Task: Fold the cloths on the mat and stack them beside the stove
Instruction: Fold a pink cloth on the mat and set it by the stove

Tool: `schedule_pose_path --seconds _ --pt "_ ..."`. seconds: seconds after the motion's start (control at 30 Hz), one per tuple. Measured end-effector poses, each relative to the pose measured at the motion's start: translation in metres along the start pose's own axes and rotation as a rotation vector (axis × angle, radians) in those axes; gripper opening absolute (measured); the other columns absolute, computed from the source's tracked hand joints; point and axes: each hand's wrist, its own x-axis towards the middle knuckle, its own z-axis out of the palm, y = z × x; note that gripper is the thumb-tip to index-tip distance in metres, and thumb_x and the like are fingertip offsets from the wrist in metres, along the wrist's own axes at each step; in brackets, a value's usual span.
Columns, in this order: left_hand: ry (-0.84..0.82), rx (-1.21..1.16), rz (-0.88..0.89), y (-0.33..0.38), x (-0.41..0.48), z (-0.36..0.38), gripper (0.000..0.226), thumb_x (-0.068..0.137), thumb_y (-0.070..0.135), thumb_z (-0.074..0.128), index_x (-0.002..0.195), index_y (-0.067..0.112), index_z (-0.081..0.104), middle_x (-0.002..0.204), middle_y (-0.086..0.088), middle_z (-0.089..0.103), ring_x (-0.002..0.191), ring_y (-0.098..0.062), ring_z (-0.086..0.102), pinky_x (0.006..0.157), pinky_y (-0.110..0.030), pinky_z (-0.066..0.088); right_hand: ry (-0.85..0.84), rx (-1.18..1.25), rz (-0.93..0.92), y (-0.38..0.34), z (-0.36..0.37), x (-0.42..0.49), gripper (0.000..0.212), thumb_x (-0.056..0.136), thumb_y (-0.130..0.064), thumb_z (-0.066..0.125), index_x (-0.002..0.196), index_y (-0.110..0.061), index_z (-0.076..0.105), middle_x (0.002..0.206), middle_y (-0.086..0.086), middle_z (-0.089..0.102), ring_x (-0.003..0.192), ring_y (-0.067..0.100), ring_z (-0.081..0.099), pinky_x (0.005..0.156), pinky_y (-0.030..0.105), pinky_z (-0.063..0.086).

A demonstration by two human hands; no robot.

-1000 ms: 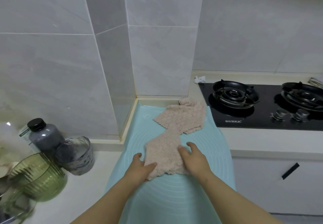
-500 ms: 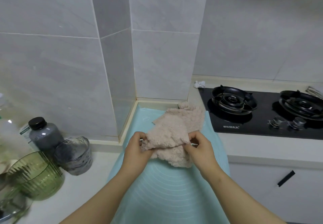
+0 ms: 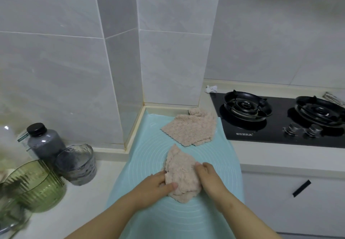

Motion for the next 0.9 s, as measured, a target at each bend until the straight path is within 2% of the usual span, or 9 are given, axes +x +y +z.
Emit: schedule_pose_path --seconds 0.13,0.27,0.37,0.47,0.57,0.63,0.73,0.8,0.9 --pt "0.089 -0.066 -0.072 -0.002 -0.001 0.006 0.043 0.097 0.05 0.031 0.134 0.034 0.044 0.129 0.023 0.044 0.12 0.0 0.04 0.113 -0.025 0.021 0.045 -0.122 -0.07 -0.01 0.008 0.003 0.048 0.09 -0.021 0.057 0.134 -0.012 0.042 0.126 0.007 0.054 0.113 0.023 0.054 0.097 0.033 0.044" --pt "0.187 -0.298 -0.252 -0.005 0.009 0.003 0.056 0.093 0.06 0.02 0.112 0.029 0.062 0.119 0.003 0.062 0.105 -0.009 0.056 0.09 -0.021 0.036 0.067 0.282 -0.114 -0.011 -0.002 -0.003 0.037 0.08 -0.002 0.052 0.116 -0.013 0.051 0.083 0.008 0.058 0.075 0.02 0.055 0.069 0.033 0.045" --pt "0.22 -0.261 -0.307 -0.006 0.015 0.002 0.054 0.096 0.054 0.024 0.107 0.022 0.066 0.108 0.0 0.066 0.098 -0.014 0.059 0.086 -0.023 0.039 0.06 0.54 -0.012 -0.001 -0.013 -0.009 0.026 0.085 -0.007 0.044 0.109 -0.001 0.052 0.08 0.013 0.059 0.073 0.024 0.053 0.067 0.033 0.042" --pt "0.197 -0.205 -0.242 -0.013 0.016 0.005 0.036 0.095 0.039 0.047 0.086 0.012 0.069 0.093 0.003 0.068 0.089 -0.013 0.063 0.085 -0.026 0.048 -0.109 0.207 0.03 0.009 -0.016 -0.024 0.037 0.093 -0.029 0.039 0.089 0.004 0.055 0.082 0.009 0.058 0.074 0.019 0.052 0.072 0.031 0.041" --pt "0.164 -0.077 -0.147 -0.015 0.013 0.006 0.012 0.084 0.024 0.065 0.074 0.018 0.063 0.089 0.023 0.056 0.09 0.007 0.052 0.075 -0.002 0.037 -0.107 0.02 0.01 0.011 -0.006 -0.029 0.033 0.097 -0.038 0.041 0.077 -0.014 0.05 0.072 -0.002 0.053 0.062 0.01 0.049 0.062 0.021 0.039" --pt "0.174 -0.014 -0.094 -0.017 0.012 0.007 0.012 0.081 0.021 0.069 0.074 0.024 0.059 0.088 0.027 0.051 0.088 0.01 0.048 0.068 0.002 0.033 0.029 0.006 -0.048 0.007 0.003 -0.026 0.018 0.094 -0.038 0.049 0.094 -0.021 0.051 0.083 -0.009 0.057 0.074 0.006 0.055 0.064 0.02 0.041" --pt "0.211 0.012 -0.07 -0.017 0.011 0.009 0.013 0.08 0.023 0.069 0.077 0.026 0.057 0.09 0.026 0.048 0.089 0.004 0.048 0.069 -0.001 0.034 0.123 -0.058 -0.076 0.004 0.015 -0.019 0.054 0.078 -0.037 0.066 0.123 -0.024 0.039 0.111 -0.004 0.057 0.099 0.014 0.059 0.081 0.029 0.051" --pt "0.259 -0.079 -0.126 -0.015 0.013 0.011 0.019 0.084 0.029 0.065 0.071 0.02 0.055 0.076 0.02 0.048 0.073 0.002 0.047 0.062 -0.008 0.035 0.083 -0.211 -0.062 0.009 0.022 -0.016 0.078 0.068 -0.037 0.064 0.137 -0.027 0.028 0.122 0.001 0.053 0.106 0.019 0.056 0.089 0.038 0.051" --pt "0.499 -0.19 -0.155 -0.009 0.019 0.011 0.033 0.086 0.029 0.064 0.064 0.014 0.044 0.067 0.004 0.046 0.058 -0.006 0.042 0.051 -0.012 0.031 0.05 -0.297 -0.048 0.008 0.028 -0.02 0.079 0.082 -0.021 0.058 0.148 -0.023 0.014 0.136 0.001 0.048 0.116 0.022 0.052 0.095 0.029 0.044"
